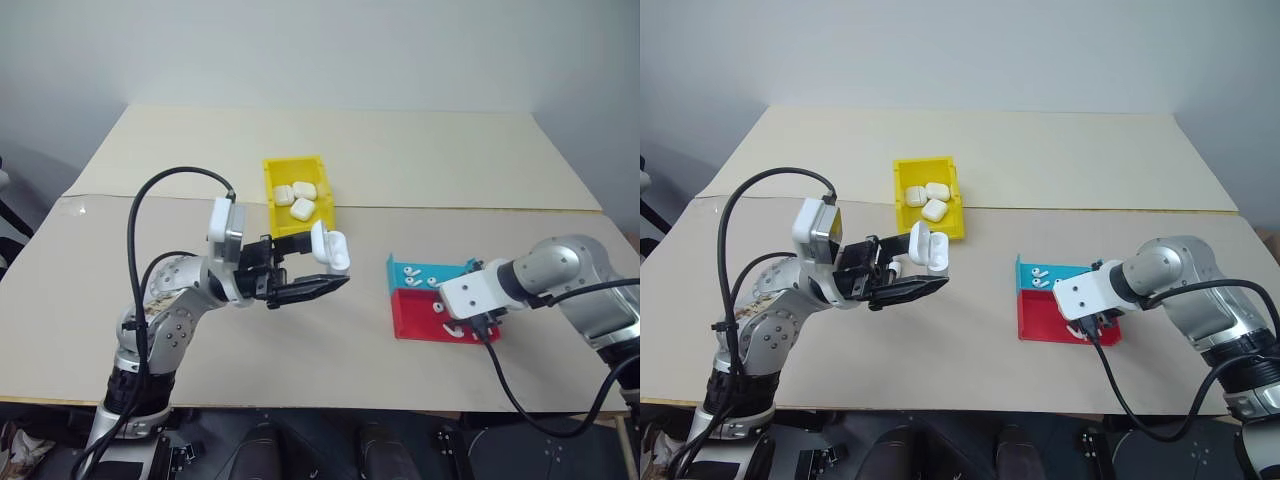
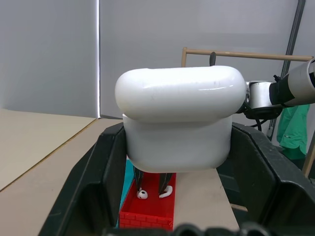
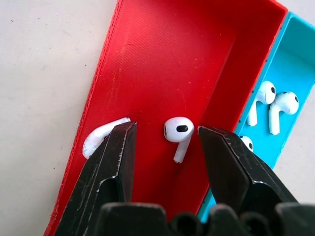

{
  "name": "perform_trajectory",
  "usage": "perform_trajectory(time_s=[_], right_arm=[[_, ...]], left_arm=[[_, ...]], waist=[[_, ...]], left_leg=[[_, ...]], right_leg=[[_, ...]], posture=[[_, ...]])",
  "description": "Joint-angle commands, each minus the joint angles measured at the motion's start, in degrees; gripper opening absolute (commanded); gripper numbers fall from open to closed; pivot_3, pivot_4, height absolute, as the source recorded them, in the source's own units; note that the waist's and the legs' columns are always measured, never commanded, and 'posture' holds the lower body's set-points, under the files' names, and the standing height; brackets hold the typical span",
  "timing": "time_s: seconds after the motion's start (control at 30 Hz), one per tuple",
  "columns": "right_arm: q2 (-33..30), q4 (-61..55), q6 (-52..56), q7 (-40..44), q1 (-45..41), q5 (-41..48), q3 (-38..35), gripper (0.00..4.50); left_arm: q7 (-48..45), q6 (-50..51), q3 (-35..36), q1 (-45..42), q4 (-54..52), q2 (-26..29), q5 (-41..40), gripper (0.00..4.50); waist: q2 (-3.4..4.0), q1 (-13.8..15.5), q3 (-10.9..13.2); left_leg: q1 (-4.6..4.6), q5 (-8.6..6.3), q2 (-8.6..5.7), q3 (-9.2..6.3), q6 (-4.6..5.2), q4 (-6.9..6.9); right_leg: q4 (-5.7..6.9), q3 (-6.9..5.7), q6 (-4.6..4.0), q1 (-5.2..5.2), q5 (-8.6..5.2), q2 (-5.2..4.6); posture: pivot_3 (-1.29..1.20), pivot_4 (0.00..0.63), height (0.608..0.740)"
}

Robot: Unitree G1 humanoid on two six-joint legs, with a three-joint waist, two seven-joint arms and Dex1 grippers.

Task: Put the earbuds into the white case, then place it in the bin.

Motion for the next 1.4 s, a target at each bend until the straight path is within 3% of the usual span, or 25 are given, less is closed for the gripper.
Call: perform_trajectory(time_s=[0.03, 0.5, 0.7, 1.0, 1.13, 1.4], right_arm=[[0.1, -0.5, 0.7, 1.5, -1.0, -0.1, 0.4, 2.47], [1.6, -0.1, 4.1, 2.7, -3.5, 0.9, -0.1, 2.47], [-0.6, -2.3, 1.6, 1.8, -2.8, 0.8, -1.5, 2.47], [-4.4, -1.5, -16.3, -3.1, -2.4, -4.4, -0.2, 2.47], [-4.1, 0.9, -21.7, -3.2, -4.2, -6.1, 0.8, 1.58], [-2.9, 7.8, -31.3, -1.0, -10.2, -7.8, 4.5, 1.58]], left_arm=[[0.2, -0.7, 0.4, -0.4, -2.7, 0.3, -0.8, 2.8], [0.8, -0.6, 0.2, 0.2, -3.3, 0.1, -0.9, 2.8], [0.7, -0.7, 0.0, 0.2, -3.2, 0.0, -0.9, 2.8], [0.3, -0.7, -0.3, -0.2, -2.7, -0.2, -1.1, 2.8], [0.0, -0.9, -0.7, -0.6, -2.2, -0.5, -0.8, 2.8], [0.1, -0.7, -0.5, -0.3, -2.8, -0.4, -0.8, 2.8]], waist=[[0.0, 0.0, 0.0], [0.0, 0.0, 0.0], [0.0, 0.0, 0.0], [0.0, 0.0, 0.0], [0.0, 0.0, 0.0], [0.01, -0.2, 0.0]], left_leg=[[0.0, 0.0, 0.0, 0.0, 0.0, 0.0], [0.0, 0.0, 0.0, 0.0, 0.0, 0.0], [0.0, 0.0, 0.0, 0.0, 0.0, 0.0], [0.0, 0.0, 0.0, 0.0, 0.0, 0.0], [0.01, 0.0, 0.0, 0.01, 0.0, 0.0], [0.03, 0.0, 0.01, 0.03, 0.0, -0.01]], right_leg=[[0.0, 0.0, 0.0, 0.0, 0.0, 0.0], [0.0, 0.0, 0.0, 0.0, 0.0, 0.0], [0.0, 0.0, 0.0, 0.0, 0.0, 0.0], [0.0, 0.0, 0.0, -0.01, 0.0, 0.0], [0.0, 0.0, 0.0, 0.0, 0.0, 0.0], [-0.01, 0.01, 0.0, 0.0, 0.0, 0.0]], posture=[[0.0, 0.15, 0.74], [0.0, 0.15, 0.74], [0.0, 0.15, 0.74], [0.0, 0.15, 0.74], [0.0, 0.15, 0.74], [0.0, 0.15, 0.74]])
